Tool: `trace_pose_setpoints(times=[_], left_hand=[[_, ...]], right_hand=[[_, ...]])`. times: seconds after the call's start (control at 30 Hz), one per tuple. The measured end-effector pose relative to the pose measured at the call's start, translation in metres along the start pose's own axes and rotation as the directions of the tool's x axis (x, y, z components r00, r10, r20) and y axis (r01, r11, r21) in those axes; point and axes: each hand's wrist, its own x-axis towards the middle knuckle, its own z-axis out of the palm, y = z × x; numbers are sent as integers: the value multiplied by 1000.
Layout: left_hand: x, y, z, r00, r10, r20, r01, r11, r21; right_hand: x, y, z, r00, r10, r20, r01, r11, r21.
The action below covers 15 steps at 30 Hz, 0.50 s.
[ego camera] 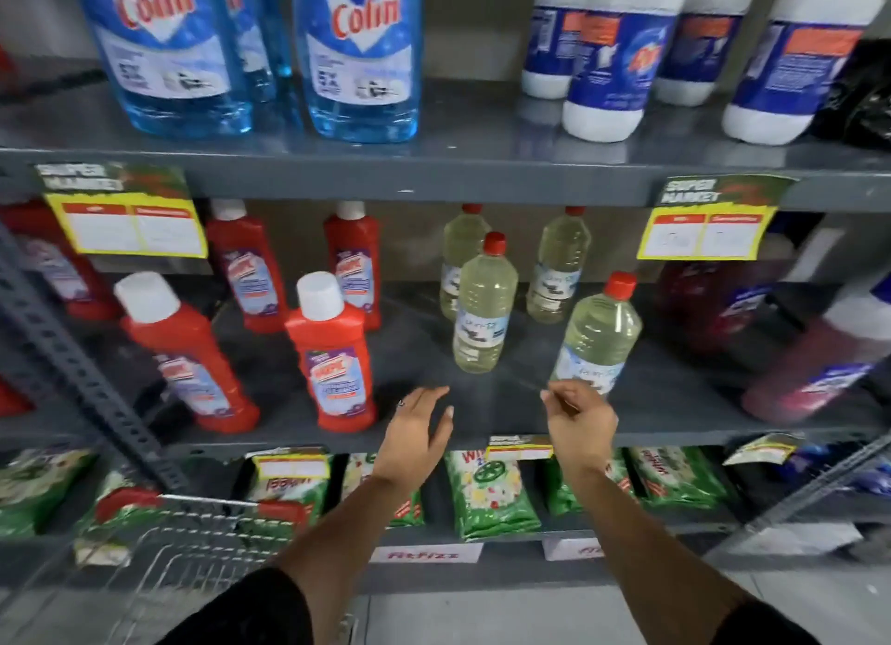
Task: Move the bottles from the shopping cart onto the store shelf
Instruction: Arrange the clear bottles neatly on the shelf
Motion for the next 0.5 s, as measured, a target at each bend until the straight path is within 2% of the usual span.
trace_pose_setpoints(times=[0.1, 0.23, 0.3, 0.4, 0.5], left_hand=[[30, 20, 25, 994, -97, 44, 100, 992, -75], [72, 30, 47, 939, -343, 27, 340, 912, -230], [92, 27, 54, 907, -419, 38, 411, 862, -297], [115, 19, 62, 897, -442, 18, 418, 833, -362], [124, 16, 66, 890, -456, -6, 424, 833, -356]], right_hand=[[6, 8, -28, 997, 2, -74, -2, 1000, -1], [18, 14, -49, 992, 22, -120, -27, 999, -40], [26, 15, -51, 996, 92, -5, -92, 996, -3], [44, 18, -44, 963, 167, 214, -166, 986, -19], [59, 25, -39, 956, 176, 236, -146, 979, -139]])
